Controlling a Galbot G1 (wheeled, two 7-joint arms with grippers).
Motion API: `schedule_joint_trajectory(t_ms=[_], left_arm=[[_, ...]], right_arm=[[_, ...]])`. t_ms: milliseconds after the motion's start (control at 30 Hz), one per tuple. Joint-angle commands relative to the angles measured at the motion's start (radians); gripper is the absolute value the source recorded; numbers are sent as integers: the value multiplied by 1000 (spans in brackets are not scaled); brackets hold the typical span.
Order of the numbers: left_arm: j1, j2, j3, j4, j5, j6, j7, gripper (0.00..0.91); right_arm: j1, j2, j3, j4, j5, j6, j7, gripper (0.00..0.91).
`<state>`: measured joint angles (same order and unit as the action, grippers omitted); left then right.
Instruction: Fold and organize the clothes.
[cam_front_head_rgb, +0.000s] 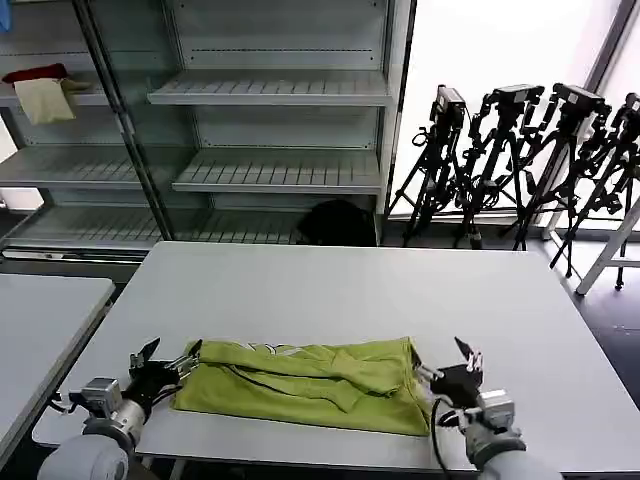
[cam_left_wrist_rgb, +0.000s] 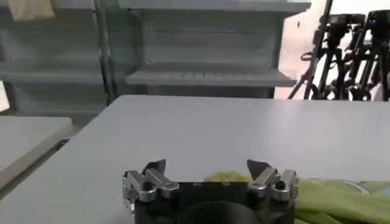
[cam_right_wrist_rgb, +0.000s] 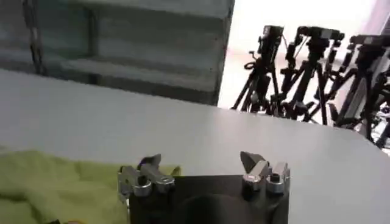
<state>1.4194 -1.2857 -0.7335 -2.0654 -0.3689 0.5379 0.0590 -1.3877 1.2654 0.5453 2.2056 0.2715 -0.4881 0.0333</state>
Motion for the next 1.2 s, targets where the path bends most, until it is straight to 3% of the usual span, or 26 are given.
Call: schedule_joint_trajectory(t_ms=[33, 333, 1000, 1133, 1200], left_arm=[[13, -92, 4, -25, 32, -17, -75, 907], [-2, -106, -6, 20, 48, -35, -81, 907], [4, -132, 42, 54, 88, -15, -81, 907], [2, -135, 43, 69, 114, -6, -84, 736], [8, -136, 44, 72, 114, -9, -78, 484]], right_arm=[[179, -12, 101, -90, 145, 120, -68, 907], [162, -6, 86, -69, 33, 132, -84, 907], [123, -3, 136, -36, 29, 94, -61, 907], [124, -3, 135, -35, 28, 93, -58, 907], [124, -3, 137, -37, 28, 92, -57, 907]])
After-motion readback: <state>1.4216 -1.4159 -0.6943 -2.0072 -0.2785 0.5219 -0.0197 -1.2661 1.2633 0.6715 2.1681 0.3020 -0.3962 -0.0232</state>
